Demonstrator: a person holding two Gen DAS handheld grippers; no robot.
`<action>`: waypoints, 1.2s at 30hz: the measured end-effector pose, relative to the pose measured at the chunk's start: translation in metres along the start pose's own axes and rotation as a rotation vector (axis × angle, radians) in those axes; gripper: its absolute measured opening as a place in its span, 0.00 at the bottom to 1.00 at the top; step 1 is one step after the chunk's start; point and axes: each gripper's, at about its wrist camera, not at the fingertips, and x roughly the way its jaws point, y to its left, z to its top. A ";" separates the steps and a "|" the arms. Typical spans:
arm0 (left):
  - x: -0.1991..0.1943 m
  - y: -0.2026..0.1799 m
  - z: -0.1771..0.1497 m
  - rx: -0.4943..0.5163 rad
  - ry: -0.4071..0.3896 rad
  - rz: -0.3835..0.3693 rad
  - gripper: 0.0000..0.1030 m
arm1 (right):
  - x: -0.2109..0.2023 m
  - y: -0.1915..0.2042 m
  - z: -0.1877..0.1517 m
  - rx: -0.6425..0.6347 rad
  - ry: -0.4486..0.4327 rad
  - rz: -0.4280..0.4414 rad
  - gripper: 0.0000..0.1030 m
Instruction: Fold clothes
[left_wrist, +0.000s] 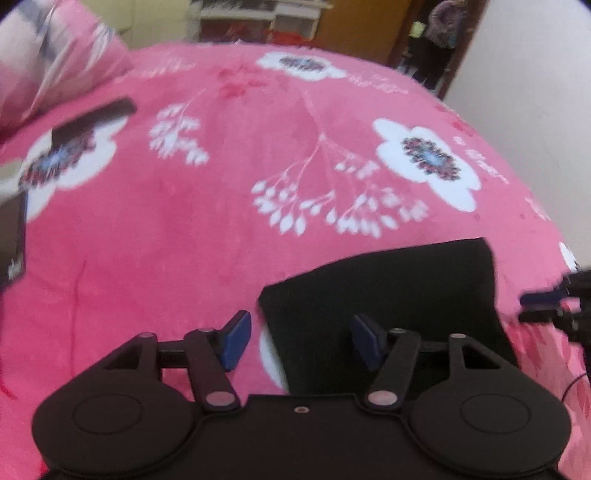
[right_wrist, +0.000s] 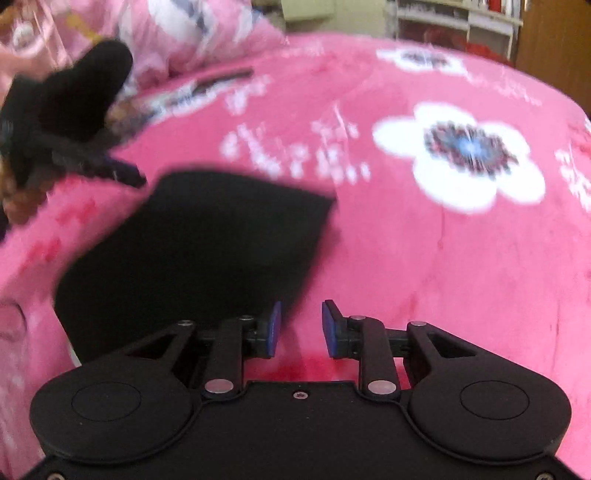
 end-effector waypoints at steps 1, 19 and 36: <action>0.001 -0.002 0.001 0.000 -0.005 -0.004 0.56 | 0.005 0.005 0.010 -0.010 -0.020 0.012 0.23; -0.029 -0.001 -0.017 -0.103 0.001 0.007 0.56 | -0.019 0.028 0.007 0.191 -0.017 -0.038 0.38; -0.055 -0.043 -0.090 -0.060 0.147 0.056 0.57 | -0.053 0.091 -0.056 0.278 0.273 -0.305 0.39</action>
